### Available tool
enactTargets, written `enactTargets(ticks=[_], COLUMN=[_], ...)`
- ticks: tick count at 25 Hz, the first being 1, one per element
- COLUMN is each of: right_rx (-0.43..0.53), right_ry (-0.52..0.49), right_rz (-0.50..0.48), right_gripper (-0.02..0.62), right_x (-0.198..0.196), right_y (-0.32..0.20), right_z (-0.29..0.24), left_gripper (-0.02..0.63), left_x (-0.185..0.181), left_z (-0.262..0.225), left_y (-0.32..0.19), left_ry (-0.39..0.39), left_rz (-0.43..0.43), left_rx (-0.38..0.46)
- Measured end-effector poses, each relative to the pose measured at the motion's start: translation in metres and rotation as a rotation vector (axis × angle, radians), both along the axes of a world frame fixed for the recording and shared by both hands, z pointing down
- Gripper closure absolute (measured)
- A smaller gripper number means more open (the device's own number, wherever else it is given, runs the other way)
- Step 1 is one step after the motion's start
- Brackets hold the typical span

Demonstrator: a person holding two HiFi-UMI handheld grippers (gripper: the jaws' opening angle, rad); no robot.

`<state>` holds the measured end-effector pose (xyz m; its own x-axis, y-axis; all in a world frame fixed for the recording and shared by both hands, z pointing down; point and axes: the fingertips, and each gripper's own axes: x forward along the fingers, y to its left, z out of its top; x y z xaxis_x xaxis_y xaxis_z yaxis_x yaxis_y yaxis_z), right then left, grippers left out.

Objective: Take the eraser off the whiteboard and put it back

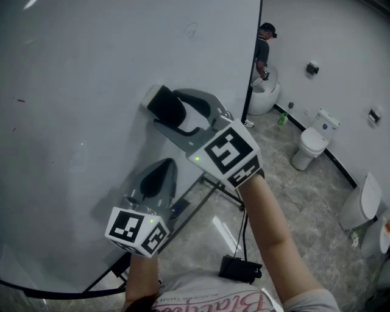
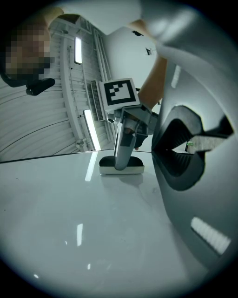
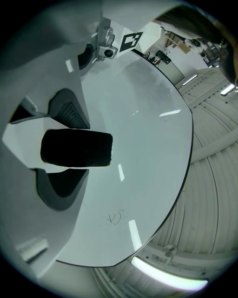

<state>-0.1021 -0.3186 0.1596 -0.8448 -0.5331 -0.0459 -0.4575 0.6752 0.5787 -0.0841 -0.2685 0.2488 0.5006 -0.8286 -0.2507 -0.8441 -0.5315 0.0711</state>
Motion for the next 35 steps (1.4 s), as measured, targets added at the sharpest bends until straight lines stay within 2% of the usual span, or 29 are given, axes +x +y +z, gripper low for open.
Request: enactTargets(ticks=[7,11,12,15,17,22,27,35], right_rx=[-0.026,-0.002,-0.016,-0.096,-0.126,-0.191,-0.175,-0.312], right_ry=[-0.087,-0.191,-0.219,-0.266,-0.295,-0.401,-0.442,-0.434], right_rz=[0.015,0.024,0.034,0.101,0.136,0.179,0.225,0.313], right_gripper=[0.329,0.331,0.343,0.432,0.452,0.591,0.594,0.595], right_x=[0.021,0.039,0.045,0.066,0.077,0.101,0.105,0.112], right_y=[0.008,0.02,0.022,0.026,0.028,0.038,0.052,0.053], right_z=[0.009,0.008,0.01,0.027,0.038,0.06,0.072,0.114], left_gripper=[0.606,0.606,0.606,0.606,0.606,0.606,0.606,0.606], left_x=[0.007,0.008,0.009,0.01,0.011,0.012,0.014,0.011], left_z=[0.003,0.004,0.004,0.005,0.005,0.007,0.014,0.018], left_y=[0.0,0.0,0.0,0.002,0.003,0.003,0.001,0.005], left_ry=[-0.001,-0.005,-0.006,-0.011,-0.009,0.001,0.007,-0.008], left_rz=[0.01,0.008,0.008,0.011,0.017,0.022,0.023,0.0], left_rx=[-0.003,-0.004,-0.005,-0.005,-0.004,-0.006,-0.021,-0.01])
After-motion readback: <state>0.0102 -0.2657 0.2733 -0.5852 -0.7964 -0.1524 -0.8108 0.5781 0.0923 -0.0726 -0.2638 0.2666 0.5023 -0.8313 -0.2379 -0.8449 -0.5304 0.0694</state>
